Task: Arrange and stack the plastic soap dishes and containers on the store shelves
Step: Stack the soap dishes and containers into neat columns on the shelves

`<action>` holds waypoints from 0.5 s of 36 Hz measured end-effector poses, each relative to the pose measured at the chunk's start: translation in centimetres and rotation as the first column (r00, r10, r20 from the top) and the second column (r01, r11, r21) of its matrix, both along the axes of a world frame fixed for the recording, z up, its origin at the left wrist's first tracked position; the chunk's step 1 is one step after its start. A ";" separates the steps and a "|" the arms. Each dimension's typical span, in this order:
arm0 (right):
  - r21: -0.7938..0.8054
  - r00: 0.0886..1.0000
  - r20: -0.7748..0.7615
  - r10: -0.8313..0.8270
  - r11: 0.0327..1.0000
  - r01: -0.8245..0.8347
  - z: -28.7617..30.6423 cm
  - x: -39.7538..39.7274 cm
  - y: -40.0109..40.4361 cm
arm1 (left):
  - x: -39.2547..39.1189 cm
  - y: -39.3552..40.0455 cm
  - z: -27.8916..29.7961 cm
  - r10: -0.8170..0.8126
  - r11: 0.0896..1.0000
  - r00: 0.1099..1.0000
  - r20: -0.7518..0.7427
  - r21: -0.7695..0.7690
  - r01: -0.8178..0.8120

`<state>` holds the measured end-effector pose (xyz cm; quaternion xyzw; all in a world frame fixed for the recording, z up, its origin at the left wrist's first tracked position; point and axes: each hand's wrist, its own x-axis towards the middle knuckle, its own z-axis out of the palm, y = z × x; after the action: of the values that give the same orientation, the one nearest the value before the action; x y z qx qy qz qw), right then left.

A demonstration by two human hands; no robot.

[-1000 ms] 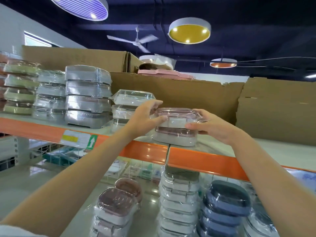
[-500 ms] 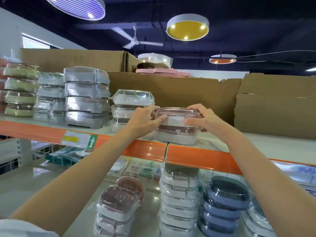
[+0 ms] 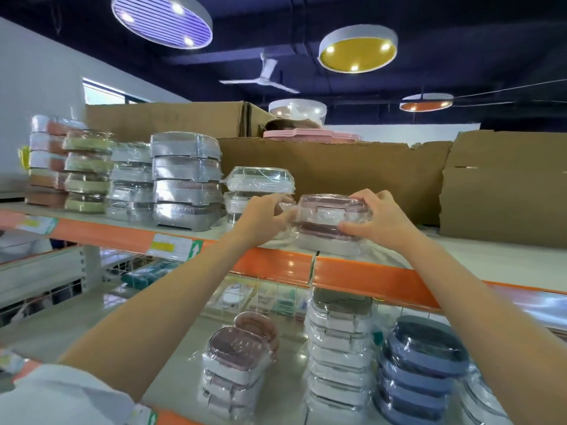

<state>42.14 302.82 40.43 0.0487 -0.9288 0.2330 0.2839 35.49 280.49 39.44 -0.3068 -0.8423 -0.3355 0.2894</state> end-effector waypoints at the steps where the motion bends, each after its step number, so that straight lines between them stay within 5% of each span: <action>1: 0.012 1.000 0.005 -0.012 1.000 0.012 0.1 0.0 0.0 | 0.2 -0.6 -0.1 0.020 0.999 1.000 -0.017 0.041 -0.019; 11: 0.199 0.990 0.000 -0.140 0.970 0.137 2.1 1.2 -1.9 | -1.2 -6.0 -0.1 0.330 0.943 0.941 -0.076 0.069 -0.325; 18: 0.427 0.998 -0.004 -0.070 0.902 0.065 4.1 0.1 -7.8 | -2.9 -5.6 0.2 0.251 0.966 0.938 0.241 0.008 -0.260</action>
<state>42.21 295.06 44.56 0.0763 -0.9600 0.0145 0.2692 32.64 274.85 39.67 -0.1468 -0.8968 -0.3459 0.2336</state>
